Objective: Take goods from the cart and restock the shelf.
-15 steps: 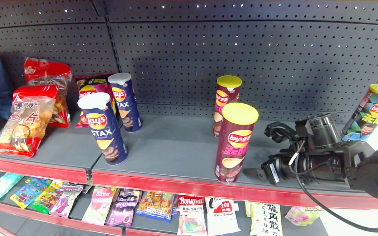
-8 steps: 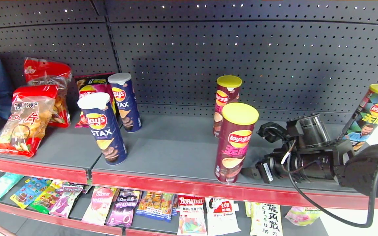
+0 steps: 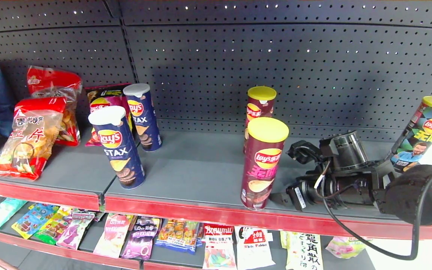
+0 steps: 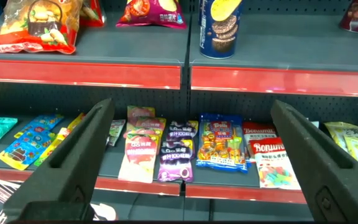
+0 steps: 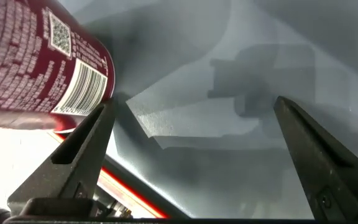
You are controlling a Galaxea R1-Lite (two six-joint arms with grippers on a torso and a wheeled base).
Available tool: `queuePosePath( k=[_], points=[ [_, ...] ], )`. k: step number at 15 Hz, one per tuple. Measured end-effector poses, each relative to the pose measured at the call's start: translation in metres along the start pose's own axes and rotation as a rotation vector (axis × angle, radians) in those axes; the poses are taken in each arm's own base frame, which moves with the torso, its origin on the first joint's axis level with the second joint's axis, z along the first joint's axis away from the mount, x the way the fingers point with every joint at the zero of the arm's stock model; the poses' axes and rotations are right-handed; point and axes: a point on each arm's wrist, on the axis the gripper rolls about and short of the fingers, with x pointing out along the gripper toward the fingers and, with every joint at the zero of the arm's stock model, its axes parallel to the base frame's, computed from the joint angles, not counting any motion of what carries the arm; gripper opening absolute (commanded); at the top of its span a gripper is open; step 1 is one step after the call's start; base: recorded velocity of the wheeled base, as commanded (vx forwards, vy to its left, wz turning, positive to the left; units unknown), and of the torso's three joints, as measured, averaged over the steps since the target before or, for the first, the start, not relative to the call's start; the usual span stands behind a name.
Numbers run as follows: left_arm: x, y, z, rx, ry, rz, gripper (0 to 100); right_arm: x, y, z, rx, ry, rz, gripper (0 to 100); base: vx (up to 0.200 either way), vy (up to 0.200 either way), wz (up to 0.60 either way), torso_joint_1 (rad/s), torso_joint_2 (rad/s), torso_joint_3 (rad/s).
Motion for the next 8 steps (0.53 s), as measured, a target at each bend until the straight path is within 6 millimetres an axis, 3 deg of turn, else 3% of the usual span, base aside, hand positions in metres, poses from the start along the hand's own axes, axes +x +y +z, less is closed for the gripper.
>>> queuePosePath(
  k=[8],
  points=[
    [0.0,0.0,0.0,0.0,0.0,0.0,100,0.0028,0.0009,0.0014,-0.002,0.0,0.003,100,0.0,0.0,0.0,0.0,0.0,0.0]
  ],
)
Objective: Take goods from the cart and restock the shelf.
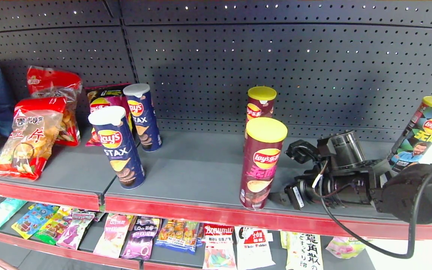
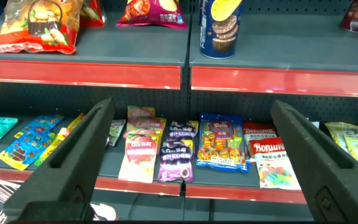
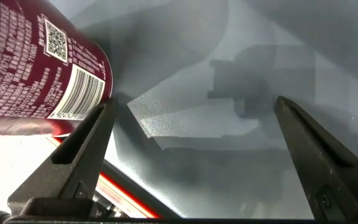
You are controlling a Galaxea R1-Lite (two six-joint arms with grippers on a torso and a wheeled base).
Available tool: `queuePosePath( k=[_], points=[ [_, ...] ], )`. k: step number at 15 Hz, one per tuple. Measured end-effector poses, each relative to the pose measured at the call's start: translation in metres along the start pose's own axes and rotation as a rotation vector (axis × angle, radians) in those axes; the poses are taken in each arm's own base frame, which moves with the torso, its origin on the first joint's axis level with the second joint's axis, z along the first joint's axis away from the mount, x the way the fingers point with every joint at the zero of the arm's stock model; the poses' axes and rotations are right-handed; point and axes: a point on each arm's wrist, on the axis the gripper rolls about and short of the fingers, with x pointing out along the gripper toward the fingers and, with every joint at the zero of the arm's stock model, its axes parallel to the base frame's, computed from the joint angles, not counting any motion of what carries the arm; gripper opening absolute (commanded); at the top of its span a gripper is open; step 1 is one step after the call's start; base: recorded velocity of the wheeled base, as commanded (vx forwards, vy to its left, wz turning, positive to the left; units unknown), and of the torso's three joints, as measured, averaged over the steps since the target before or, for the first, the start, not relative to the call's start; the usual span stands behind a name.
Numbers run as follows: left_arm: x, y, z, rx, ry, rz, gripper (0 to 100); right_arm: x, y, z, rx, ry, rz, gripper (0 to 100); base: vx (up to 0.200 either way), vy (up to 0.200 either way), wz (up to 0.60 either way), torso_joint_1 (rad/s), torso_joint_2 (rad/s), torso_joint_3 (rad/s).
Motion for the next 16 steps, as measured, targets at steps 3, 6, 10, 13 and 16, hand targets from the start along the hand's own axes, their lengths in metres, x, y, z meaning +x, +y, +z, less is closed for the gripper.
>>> queuePosePath(
  k=[3,6,10,13,16],
  points=[
    [0.0,0.0,0.0,0.0,0.0,0.0,100,0.001,0.0,0.001,0.001,0.0,0.0,100,0.0,0.0,0.0,0.0,0.0,0.0],
    [0.0,0.0,0.0,0.0,0.0,0.0,100,0.0,0.0,0.001,0.001,-0.001,0.0,100,0.0,0.0,0.0,0.0,0.0,0.0],
    [0.0,0.0,0.0,0.0,0.0,0.0,100,0.0,0.004,0.001,-0.007,-0.003,0.008,100,0.0,0.0,0.0,0.0,0.0,0.0],
    [0.0,0.0,0.0,0.0,0.0,0.0,100,-0.001,0.003,0.0,-0.004,0.0,0.003,100,0.0,0.0,0.0,0.0,0.0,0.0],
    [0.0,0.0,0.0,0.0,0.0,0.0,100,-0.016,-0.002,-0.003,0.006,-0.019,-0.019,100,0.0,0.0,0.0,0.0,0.0,0.0]
  ],
)
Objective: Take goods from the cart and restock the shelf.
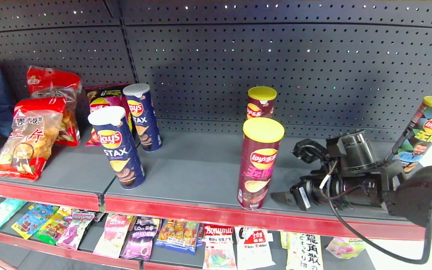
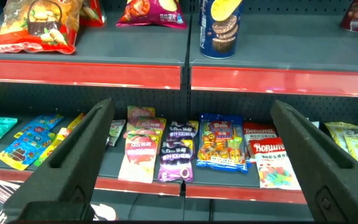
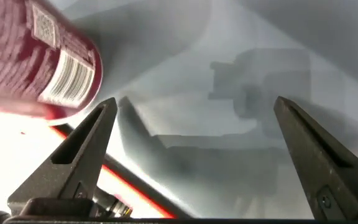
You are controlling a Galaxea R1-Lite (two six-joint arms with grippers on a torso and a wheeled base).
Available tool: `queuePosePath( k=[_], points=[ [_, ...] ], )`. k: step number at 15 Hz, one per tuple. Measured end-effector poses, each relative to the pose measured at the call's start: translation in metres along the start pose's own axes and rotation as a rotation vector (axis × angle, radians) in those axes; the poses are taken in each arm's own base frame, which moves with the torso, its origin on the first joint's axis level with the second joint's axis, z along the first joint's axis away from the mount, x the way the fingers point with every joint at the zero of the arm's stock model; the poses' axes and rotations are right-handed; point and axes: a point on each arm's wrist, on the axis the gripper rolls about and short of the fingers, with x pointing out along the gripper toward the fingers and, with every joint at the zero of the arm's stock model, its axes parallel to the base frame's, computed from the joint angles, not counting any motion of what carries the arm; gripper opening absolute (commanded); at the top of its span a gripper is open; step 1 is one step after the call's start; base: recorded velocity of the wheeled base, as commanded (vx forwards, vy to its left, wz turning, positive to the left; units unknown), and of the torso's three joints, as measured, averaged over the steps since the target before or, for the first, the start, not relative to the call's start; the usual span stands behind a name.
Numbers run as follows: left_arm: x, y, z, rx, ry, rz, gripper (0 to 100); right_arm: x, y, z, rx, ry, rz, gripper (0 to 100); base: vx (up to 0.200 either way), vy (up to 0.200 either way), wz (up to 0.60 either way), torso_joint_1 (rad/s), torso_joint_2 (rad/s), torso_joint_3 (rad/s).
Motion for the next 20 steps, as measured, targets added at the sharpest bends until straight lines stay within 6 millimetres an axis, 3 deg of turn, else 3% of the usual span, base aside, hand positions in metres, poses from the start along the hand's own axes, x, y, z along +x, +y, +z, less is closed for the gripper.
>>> queuePosePath(
  k=[2,5,7,10,16,20],
  points=[
    [0.0,0.0,0.0,0.0,0.0,0.0,100,-0.022,-0.002,-0.006,0.004,-0.027,-0.007,100,0.0,0.0,0.0,0.0,0.0,0.0],
    [0.0,0.0,0.0,0.0,0.0,0.0,100,-0.077,-0.007,-0.026,0.007,-0.116,-0.034,100,0.0,0.0,0.0,0.0,0.0,0.0],
    [0.0,0.0,0.0,0.0,-0.001,0.0,100,-0.113,-0.014,-0.05,0.004,-0.181,-0.055,100,0.0,0.0,0.0,0.0,0.0,0.0],
    [0.0,0.0,0.0,0.0,0.0,0.0,100,-0.153,-0.016,-0.104,0.001,-0.257,-0.092,100,0.0,0.0,0.0,0.0,0.0,0.0],
    [0.0,0.0,0.0,0.0,0.0,0.0,100,-0.187,0.004,-0.192,0.006,-0.386,-0.281,100,0.0,0.0,0.0,0.0,0.0,0.0],
    [0.0,0.0,0.0,0.0,0.0,0.0,100,-0.201,0.02,-0.223,0.058,-0.558,-0.338,100,0.0,0.0,0.0,0.0,0.0,0.0]
  ],
)
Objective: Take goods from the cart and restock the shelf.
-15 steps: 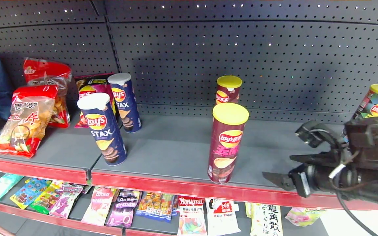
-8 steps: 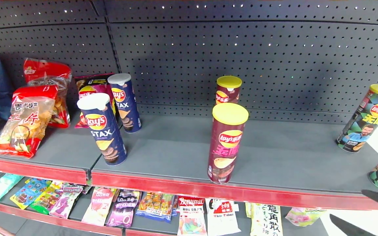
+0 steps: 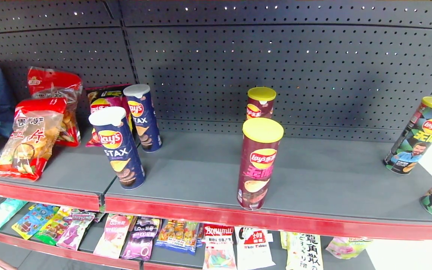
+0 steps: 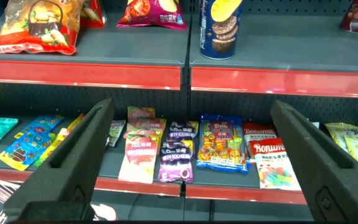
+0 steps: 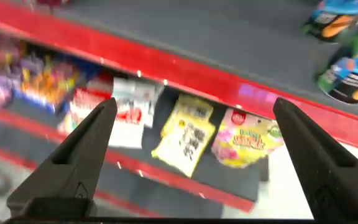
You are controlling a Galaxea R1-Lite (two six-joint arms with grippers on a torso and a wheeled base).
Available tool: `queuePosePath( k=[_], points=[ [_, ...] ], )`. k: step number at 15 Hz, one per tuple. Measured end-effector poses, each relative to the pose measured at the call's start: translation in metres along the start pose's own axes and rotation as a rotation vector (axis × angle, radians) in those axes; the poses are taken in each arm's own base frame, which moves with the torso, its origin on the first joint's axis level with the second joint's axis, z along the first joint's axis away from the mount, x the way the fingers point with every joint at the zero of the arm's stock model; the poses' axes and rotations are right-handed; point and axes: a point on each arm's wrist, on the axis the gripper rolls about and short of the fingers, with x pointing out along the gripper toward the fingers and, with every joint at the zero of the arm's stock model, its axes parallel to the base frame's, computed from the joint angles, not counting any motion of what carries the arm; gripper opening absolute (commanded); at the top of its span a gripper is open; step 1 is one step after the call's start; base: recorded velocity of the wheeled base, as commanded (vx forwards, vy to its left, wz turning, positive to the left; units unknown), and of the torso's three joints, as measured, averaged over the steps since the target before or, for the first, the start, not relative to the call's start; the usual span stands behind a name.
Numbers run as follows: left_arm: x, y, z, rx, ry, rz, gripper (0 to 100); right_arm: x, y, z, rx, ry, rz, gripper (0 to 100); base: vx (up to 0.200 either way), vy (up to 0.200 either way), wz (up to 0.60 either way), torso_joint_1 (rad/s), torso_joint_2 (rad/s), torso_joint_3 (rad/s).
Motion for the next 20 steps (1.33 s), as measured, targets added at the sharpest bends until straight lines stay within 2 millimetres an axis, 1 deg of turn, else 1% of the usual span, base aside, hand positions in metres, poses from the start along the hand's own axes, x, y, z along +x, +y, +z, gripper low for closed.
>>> queuePosePath(
  k=[2,6,7,9,13,18,20],
  points=[
    [0.0,0.0,0.0,0.0,0.0,0.0,100,-0.007,-0.001,-0.002,0.063,-0.091,-0.128,100,0.0,0.0,0.0,0.0,0.0,0.0],
    [0.0,0.0,0.0,0.0,0.0,0.0,100,-0.01,-0.002,-0.006,0.13,-0.148,-0.224,100,0.0,0.0,0.0,0.0,0.0,0.0],
    [0.0,0.0,0.0,0.0,0.0,0.0,100,-0.01,-0.002,-0.007,0.136,-0.153,-0.216,100,0.0,0.0,0.0,0.0,0.0,0.0],
    [0.0,0.0,0.0,0.0,0.0,-0.001,100,-0.009,0.0,-0.012,0.141,-0.111,-0.137,100,0.0,0.0,0.0,0.0,0.0,0.0],
    [0.0,0.0,0.0,0.004,0.0,-0.002,100,-0.009,0.0,-0.012,0.14,-0.115,-0.143,100,0.0,0.0,0.0,0.0,0.0,0.0],
    [0.0,0.0,0.0,0.004,0.0,-0.002,100,-0.009,0.0,-0.012,0.143,-0.114,-0.144,100,0.0,0.0,-0.6,0.0,0.0,0.002],
    [0.0,0.0,0.0,0.004,0.0,-0.001,100,-0.009,0.0,-0.012,0.143,-0.114,-0.144,100,0.0,0.0,0.0,0.0,0.0,0.0]
  ],
)
